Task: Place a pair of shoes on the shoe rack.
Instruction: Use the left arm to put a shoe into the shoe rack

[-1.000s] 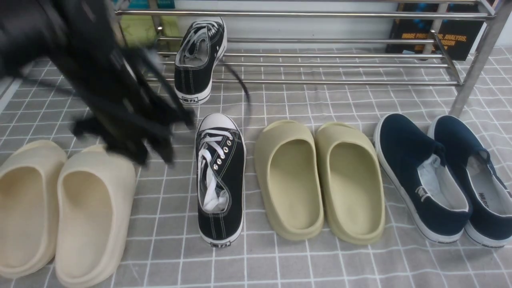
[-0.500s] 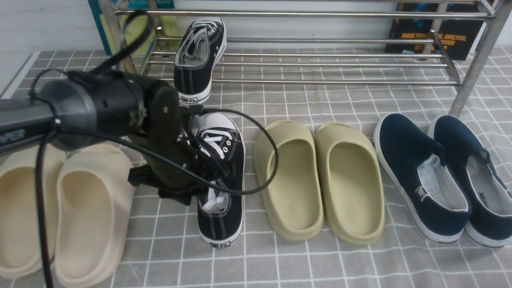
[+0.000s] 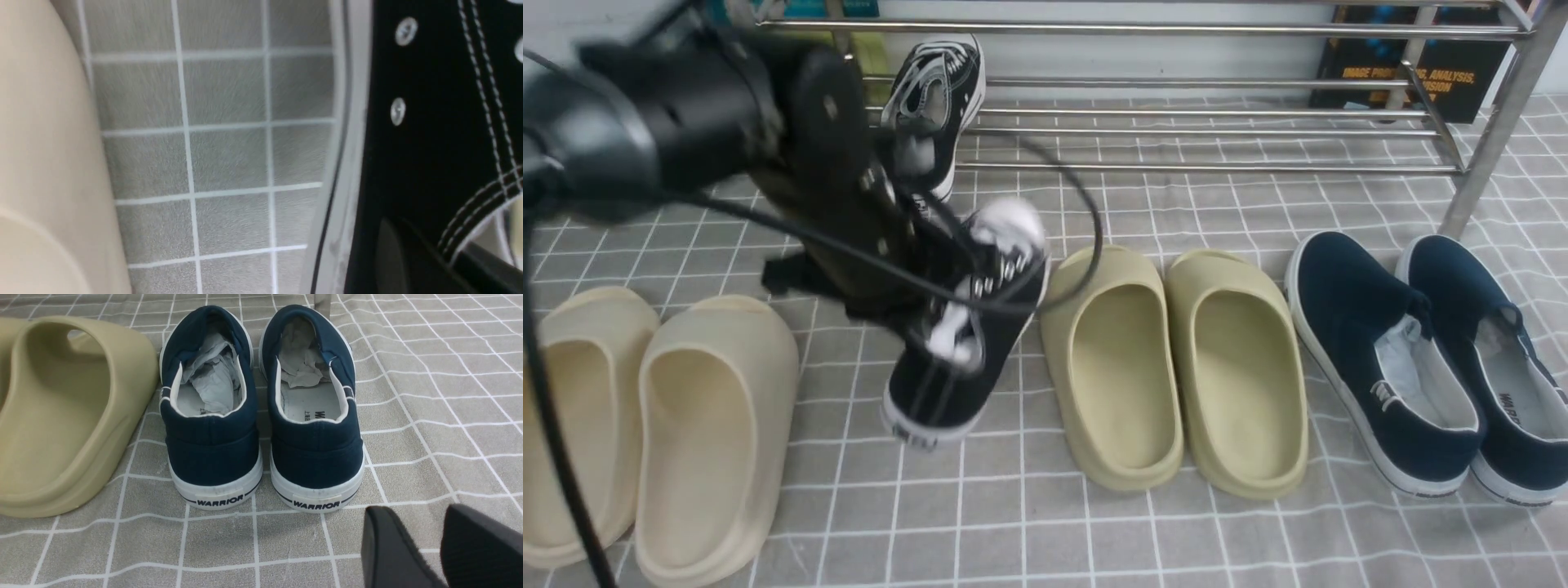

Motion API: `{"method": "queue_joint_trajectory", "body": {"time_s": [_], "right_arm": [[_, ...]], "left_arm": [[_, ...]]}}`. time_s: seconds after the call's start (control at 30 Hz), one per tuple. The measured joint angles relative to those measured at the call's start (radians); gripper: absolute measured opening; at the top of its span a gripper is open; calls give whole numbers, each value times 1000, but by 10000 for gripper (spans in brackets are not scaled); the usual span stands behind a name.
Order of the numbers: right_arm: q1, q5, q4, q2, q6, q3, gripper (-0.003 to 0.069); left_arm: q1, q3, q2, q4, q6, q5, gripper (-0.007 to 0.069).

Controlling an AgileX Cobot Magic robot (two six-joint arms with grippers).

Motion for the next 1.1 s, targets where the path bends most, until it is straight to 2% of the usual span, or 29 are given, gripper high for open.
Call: {"method": "queue_joint_trajectory", "body": {"time_s": [0.3,1.1], "right_arm": [[0,0,0,0,0,0,239],[0,0,0,0,0,0,239]], "left_arm": [[0,-153,29,-37,12,-14,-13],[77,-614,409,-110,-43,-51,-13]]}}
